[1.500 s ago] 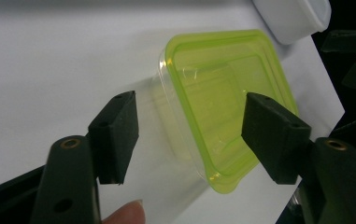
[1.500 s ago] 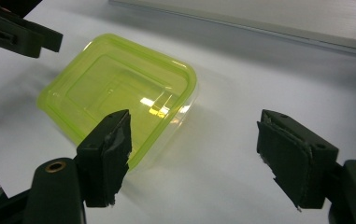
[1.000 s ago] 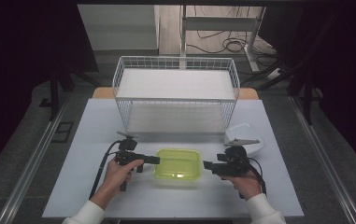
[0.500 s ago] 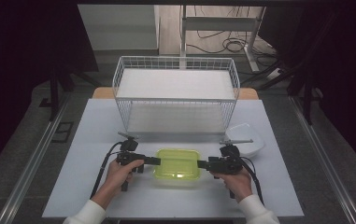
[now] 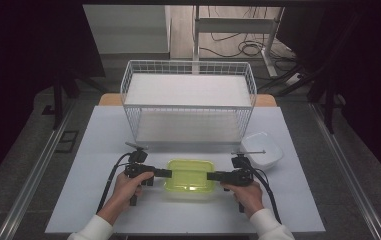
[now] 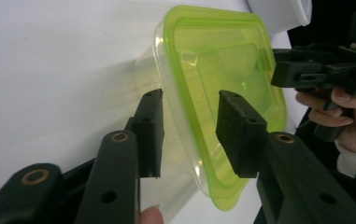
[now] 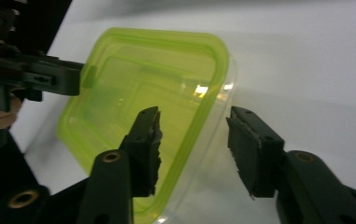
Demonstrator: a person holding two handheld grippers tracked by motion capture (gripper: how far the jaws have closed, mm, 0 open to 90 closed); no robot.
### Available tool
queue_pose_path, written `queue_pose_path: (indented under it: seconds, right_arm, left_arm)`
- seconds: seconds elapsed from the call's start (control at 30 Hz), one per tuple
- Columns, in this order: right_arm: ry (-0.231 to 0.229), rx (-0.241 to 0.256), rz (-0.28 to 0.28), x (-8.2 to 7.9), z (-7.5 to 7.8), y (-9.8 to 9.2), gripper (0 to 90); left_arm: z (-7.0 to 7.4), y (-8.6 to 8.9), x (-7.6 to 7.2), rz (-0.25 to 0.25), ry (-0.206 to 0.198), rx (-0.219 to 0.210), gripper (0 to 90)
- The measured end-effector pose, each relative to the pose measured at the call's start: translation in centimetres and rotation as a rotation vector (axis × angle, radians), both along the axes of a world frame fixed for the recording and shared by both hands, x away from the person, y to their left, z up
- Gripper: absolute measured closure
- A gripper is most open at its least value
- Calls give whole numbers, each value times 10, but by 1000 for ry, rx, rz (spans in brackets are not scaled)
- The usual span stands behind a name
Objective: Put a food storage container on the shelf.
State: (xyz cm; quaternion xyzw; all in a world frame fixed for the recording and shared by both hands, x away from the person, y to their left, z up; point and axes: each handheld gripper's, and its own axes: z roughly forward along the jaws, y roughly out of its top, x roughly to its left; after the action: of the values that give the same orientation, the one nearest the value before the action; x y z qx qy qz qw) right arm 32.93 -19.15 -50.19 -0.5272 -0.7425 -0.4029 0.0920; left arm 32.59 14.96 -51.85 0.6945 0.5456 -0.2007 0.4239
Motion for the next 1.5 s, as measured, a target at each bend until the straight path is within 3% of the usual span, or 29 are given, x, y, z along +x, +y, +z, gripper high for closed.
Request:
queue_pose_path:
  seconds: [0.17, 0.27, 0.57, 0.77, 0.9, 1.3, 1.43, 1.5]
  right_arm:
    - [33, 38, -3, 0, -4, 0, 666]
    - [54, 57, -21, 0, -5, -2, 708]
    - [36, 86, -19, -2, 0, -6, 777]
    - [-11, 93, 0, -5, 10, -9, 781]
    - [-78, 99, 28, -8, 22, -9, 780]
    - [-203, 92, 79, -15, 43, -8, 775]
    - [-278, 83, 106, -20, 55, -7, 772]
    - [-282, 84, 108, -20, 56, -7, 772]
  left_arm:
    - [-3, -2, -2, 7, 12, -11, 673]
    - [-2, -3, -4, 21, 3, 7, 728]
    - [10, -2, -12, 32, -53, 4, 778]
    - [20, -3, -16, 28, -106, 4, 779]
    - [27, -1, -18, 23, -139, -6, 782]
    - [50, 1, -26, 27, -242, 1, 787]
    - [59, 2, -29, 29, -279, 8, 788]
    - [62, 2, -31, 29, -292, 8, 788]
